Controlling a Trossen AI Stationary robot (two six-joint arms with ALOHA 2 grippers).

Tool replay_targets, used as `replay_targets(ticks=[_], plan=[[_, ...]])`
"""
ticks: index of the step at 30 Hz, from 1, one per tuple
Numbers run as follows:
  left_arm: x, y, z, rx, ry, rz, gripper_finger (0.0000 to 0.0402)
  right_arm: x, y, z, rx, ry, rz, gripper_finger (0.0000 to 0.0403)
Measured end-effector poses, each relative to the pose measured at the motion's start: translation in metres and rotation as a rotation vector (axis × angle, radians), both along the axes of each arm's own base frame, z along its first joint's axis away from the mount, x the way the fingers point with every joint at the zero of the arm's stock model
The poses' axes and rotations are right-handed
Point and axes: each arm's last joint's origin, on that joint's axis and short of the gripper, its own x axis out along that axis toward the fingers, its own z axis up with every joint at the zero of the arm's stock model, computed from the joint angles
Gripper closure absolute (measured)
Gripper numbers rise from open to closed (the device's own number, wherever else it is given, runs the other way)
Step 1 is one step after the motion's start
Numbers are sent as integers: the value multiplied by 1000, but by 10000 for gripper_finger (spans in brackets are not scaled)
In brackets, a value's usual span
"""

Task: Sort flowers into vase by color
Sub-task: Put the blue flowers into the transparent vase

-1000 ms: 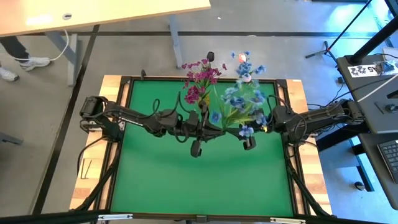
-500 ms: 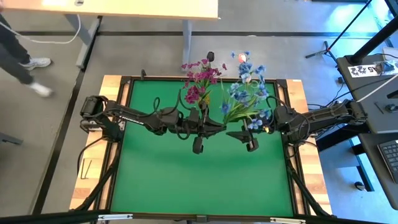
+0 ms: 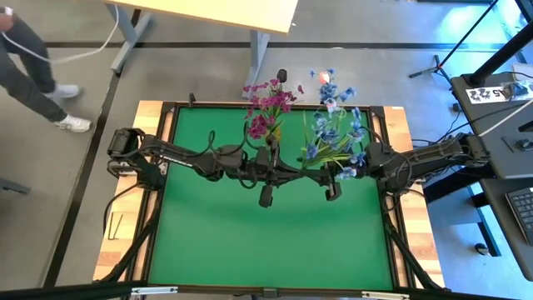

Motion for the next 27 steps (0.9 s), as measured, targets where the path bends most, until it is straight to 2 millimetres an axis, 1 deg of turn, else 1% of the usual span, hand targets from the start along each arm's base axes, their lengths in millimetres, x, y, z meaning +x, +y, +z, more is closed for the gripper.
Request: replay_targets(ticks=[3, 6, 9, 11, 14, 17, 19, 22, 27], plan=[[0, 0, -1, 1, 10, 0, 390, 0, 0, -1, -7, 3, -2, 279], [0, 0, -1, -9, 10, 9, 381, 0, 0, 0, -9, 8, -1, 325], [0, 1, -1, -34, 11, 47, 363, -3, -1, 2, -11, 11, -2, 370], [0, 2, -1, -36, 12, 65, 347, -8, -1, 4, -18, 19, -4, 390], [-2, 2, 1, -29, 34, 68, 322, -18, -3, 9, -30, 32, -21, 388], [-11, 3, 11, -18, 52, 70, 299, -33, -7, 16, -27, 47, -60, 375], [-19, 3, 20, -2, 57, 79, 286, -44, -10, 19, -25, 68, -108, 375], [-33, 1, 35, 19, 66, 119, 273, -59, -15, 21, -52, 116, -223, 387], [-60, -5, 58, 72, 69, 199, 267, -84, -26, 18, -80, 227, -495, 396]])
